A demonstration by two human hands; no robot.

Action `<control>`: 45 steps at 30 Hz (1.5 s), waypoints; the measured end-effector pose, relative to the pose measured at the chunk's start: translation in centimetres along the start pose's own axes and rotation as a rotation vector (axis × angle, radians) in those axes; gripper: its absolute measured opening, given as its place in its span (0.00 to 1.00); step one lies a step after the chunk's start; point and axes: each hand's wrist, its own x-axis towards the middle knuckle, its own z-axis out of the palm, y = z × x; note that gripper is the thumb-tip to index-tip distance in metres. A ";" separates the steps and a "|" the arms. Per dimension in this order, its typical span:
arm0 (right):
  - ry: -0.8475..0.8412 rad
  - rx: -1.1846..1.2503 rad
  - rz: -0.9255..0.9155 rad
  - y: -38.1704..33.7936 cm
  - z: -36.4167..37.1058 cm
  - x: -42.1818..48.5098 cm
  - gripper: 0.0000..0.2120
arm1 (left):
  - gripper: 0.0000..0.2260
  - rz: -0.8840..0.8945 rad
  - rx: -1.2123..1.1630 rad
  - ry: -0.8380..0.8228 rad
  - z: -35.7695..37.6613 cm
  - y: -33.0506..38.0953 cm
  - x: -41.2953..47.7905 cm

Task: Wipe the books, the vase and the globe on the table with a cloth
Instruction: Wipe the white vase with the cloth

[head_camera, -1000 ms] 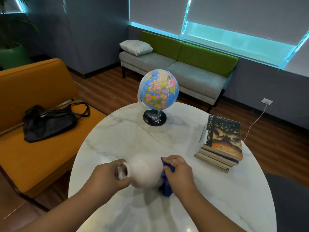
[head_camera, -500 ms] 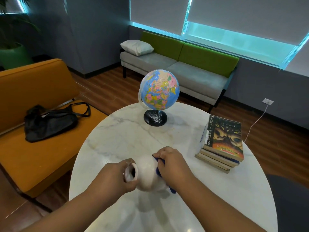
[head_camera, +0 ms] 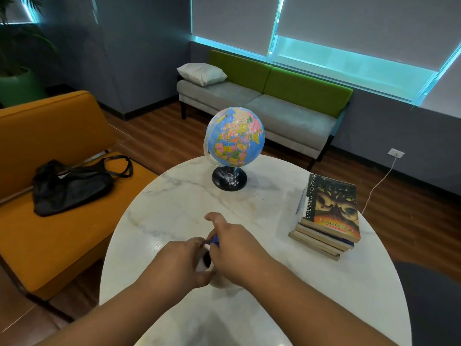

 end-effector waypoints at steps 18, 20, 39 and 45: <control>0.085 0.092 -0.085 2.0 1.4 -2.2 0.21 | 0.16 -0.118 -0.075 0.037 0.1 -0.3 0.1; 0.091 0.064 -0.115 3.0 1.9 -2.5 0.20 | 0.16 -0.106 -0.084 0.042 0.1 -0.6 0.0; 0.274 0.115 0.096 7.2 1.3 -1.2 0.18 | 0.19 -0.208 -0.328 -0.041 0.4 -2.2 -0.6; 0.393 0.269 0.005 7.8 4.3 -2.5 0.14 | 0.10 -0.473 -0.748 -0.065 0.4 -3.2 -0.6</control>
